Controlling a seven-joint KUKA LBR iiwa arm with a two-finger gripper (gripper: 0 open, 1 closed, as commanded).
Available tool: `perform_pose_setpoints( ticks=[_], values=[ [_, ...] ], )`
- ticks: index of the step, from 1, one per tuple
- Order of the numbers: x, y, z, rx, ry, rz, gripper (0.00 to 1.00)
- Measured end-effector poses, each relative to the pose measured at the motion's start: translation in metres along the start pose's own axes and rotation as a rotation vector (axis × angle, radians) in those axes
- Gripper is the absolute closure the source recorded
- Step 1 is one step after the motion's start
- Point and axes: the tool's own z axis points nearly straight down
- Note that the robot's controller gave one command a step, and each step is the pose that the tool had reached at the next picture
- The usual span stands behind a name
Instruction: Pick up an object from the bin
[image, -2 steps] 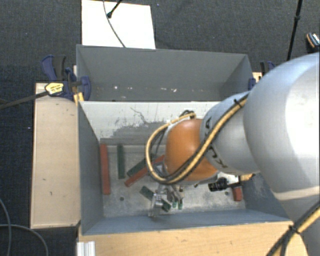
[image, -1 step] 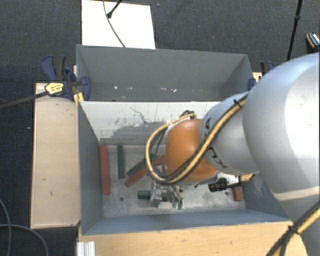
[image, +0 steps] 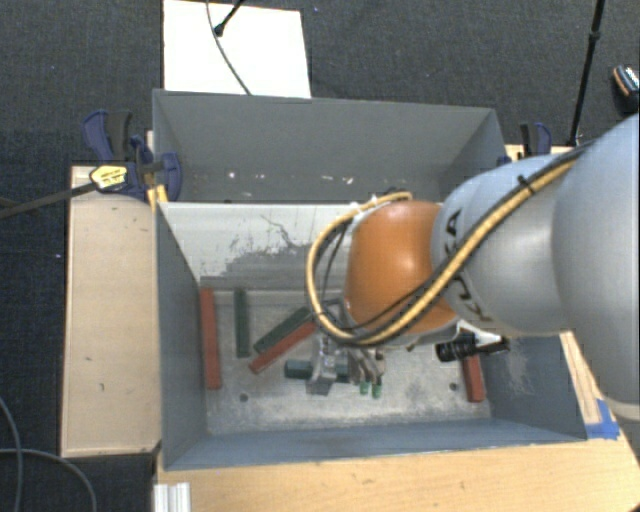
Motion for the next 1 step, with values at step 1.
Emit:
perform_pose_setpoints(
  ticks=[1],
  values=[
    [-0.0014,0.0007,-0.0421,0.001,0.002,0.0,1.0]
  ],
)
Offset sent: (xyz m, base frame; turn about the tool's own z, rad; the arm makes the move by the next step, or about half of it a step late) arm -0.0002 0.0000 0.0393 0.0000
